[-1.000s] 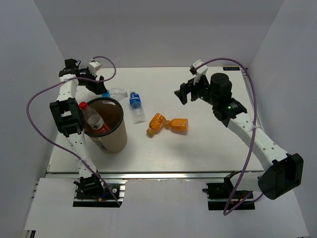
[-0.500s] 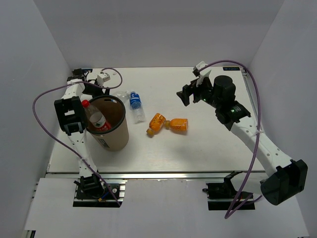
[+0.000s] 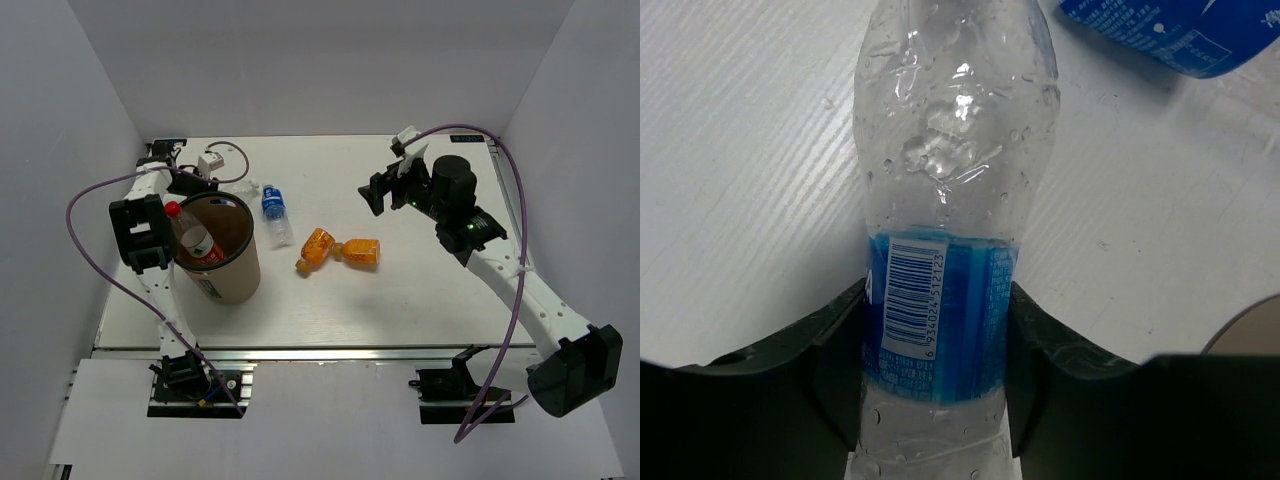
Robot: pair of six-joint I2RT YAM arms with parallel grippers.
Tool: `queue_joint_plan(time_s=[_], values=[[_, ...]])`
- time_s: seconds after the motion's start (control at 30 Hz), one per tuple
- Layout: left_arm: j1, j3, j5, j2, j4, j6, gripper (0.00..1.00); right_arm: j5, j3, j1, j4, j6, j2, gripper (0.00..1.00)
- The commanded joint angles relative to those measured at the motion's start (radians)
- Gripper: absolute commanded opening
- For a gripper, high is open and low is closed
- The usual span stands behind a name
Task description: Put the plastic bottles in the bin
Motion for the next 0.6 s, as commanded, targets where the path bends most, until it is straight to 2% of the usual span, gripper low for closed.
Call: queue_joint_plan(time_s=[0.0, 0.07, 0.13, 0.2, 0.27, 0.37, 0.4, 0.5, 0.57], values=[[-0.001, -0.024, 0.031, -0.084, -0.023, 0.041, 0.26, 0.011, -0.007, -0.006, 0.063, 0.0, -0.036, 0.89], [0.002, -0.029, 0.047, -0.116, -0.031, 0.05, 0.25, 0.011, -0.01, -0.008, 0.066, 0.001, -0.042, 0.89], [0.006, -0.033, 0.062, -0.154, -0.031, 0.046, 0.2, 0.008, -0.018, -0.01, 0.072, 0.003, -0.051, 0.89], [0.018, -0.035, 0.094, -0.185, 0.016, 0.006, 0.19, 0.003, -0.024, -0.008, 0.077, 0.006, -0.059, 0.89], [0.043, -0.039, 0.11, -0.236, 0.069, -0.096, 0.19, -0.003, -0.027, -0.008, 0.081, 0.01, -0.071, 0.89], [0.08, -0.09, 0.085, -0.323, 0.259, -0.322, 0.18, -0.018, -0.039, -0.01, 0.089, 0.018, -0.088, 0.89], [0.091, -0.111, 0.065, -0.348, 0.373, -0.378, 0.17, -0.023, -0.044, -0.01, 0.094, 0.021, -0.092, 0.89], [0.118, -0.205, -0.046, -0.461, 0.603, -0.662, 0.17, -0.044, -0.059, -0.01, 0.106, 0.032, -0.109, 0.89], [0.129, -0.243, -0.151, -0.522, 0.684, -0.751, 0.17, -0.049, -0.07, -0.01, 0.112, 0.039, -0.121, 0.89]])
